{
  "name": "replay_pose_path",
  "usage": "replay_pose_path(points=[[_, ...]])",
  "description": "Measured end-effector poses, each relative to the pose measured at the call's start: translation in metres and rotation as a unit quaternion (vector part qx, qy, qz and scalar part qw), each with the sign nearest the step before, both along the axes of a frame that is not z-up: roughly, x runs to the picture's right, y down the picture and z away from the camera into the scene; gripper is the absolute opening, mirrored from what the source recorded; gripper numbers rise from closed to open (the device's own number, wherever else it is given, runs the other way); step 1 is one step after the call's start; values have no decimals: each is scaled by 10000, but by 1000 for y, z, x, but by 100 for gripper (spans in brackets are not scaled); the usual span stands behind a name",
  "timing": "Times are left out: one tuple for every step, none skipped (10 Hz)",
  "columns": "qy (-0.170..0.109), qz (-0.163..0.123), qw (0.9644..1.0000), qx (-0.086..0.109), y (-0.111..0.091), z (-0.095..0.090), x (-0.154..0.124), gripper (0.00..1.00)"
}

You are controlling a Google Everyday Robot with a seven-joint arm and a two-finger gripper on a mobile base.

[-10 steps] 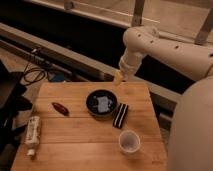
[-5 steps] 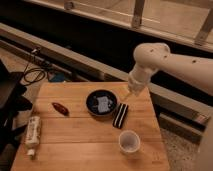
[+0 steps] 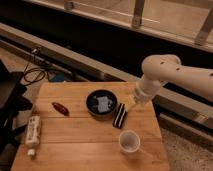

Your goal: Pick up the ceramic cup

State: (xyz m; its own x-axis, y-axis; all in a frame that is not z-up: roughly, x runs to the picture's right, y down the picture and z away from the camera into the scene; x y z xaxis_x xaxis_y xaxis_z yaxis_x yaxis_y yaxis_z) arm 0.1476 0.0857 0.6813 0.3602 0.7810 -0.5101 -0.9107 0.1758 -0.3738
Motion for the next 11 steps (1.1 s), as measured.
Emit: replay_pose_path(points=[[52,18,10000,-14,6,-1,8,60],[76,15,10000,8,12,-5,12,60],[82,4,10000,22,17,-9,13,60],[100,16,9999,43,19,-12,13,60],[116,17,9999,46,19,-12,13,60],[130,18,9999,37,23,-14,14,60],[177,34,9998,25,30,-18,20,60],[198,35,9998,11,36,-19,22,60],[196,18,9998,1,40,-20,19,60],[224,11,9997,-24,46,-23,21,60],[249,12,9997,-47,52,-25,23,60]])
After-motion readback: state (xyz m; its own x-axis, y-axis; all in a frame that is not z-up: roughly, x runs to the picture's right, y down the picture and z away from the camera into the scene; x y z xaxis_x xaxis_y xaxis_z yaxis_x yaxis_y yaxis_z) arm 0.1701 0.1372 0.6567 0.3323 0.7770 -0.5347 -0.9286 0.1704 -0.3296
